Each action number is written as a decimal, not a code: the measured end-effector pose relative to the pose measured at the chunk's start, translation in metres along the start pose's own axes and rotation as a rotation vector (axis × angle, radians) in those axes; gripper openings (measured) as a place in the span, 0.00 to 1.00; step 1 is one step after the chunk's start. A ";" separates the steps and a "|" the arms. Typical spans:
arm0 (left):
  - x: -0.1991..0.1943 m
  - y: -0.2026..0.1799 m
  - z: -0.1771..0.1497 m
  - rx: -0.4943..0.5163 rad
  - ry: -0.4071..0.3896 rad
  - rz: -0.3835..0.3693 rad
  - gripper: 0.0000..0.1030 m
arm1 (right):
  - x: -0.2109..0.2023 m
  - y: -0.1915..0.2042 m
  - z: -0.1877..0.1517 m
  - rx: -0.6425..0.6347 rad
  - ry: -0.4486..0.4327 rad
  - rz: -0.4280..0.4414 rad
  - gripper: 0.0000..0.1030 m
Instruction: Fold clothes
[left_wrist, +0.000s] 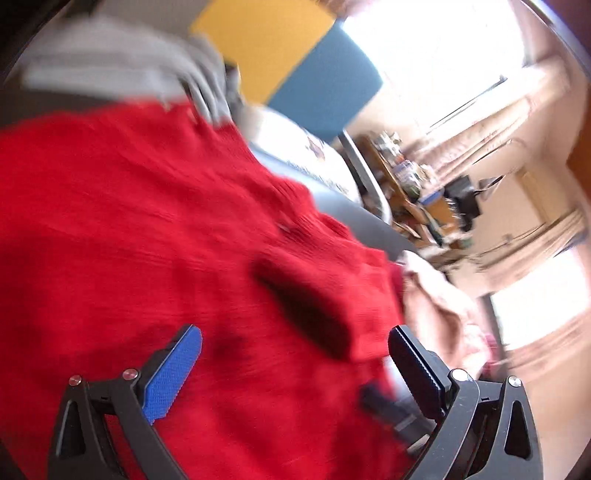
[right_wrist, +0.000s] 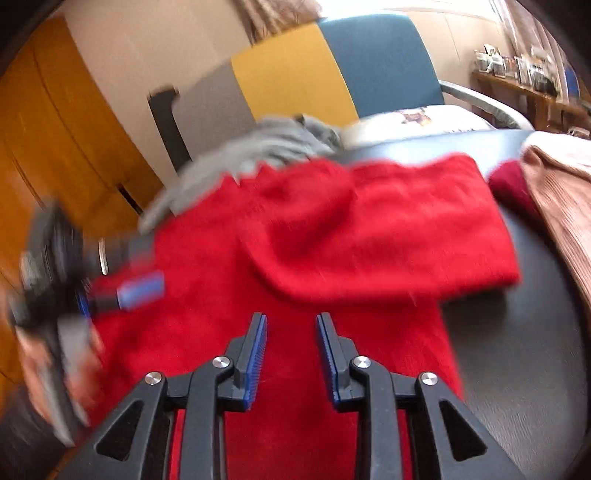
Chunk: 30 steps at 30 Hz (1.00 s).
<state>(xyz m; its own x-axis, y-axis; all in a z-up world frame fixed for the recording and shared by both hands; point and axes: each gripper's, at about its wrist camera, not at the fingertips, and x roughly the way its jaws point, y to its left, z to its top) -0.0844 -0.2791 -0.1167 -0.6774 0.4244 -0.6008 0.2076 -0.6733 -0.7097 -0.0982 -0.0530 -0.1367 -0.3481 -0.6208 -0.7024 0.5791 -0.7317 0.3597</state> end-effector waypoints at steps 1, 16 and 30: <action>0.013 -0.001 0.004 -0.037 0.027 -0.020 0.98 | 0.000 -0.001 -0.005 0.006 -0.007 0.007 0.27; 0.046 -0.042 0.043 -0.099 0.018 0.037 0.07 | -0.007 -0.023 -0.007 0.188 -0.063 0.162 0.31; -0.073 -0.095 0.103 0.022 -0.236 -0.112 0.07 | 0.001 -0.074 0.004 0.790 -0.248 0.510 0.78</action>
<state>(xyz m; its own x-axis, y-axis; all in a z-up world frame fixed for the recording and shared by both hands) -0.1275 -0.3085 0.0326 -0.8418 0.3459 -0.4145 0.1082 -0.6440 -0.7573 -0.1441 -0.0008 -0.1619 -0.3905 -0.8911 -0.2312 0.0735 -0.2805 0.9570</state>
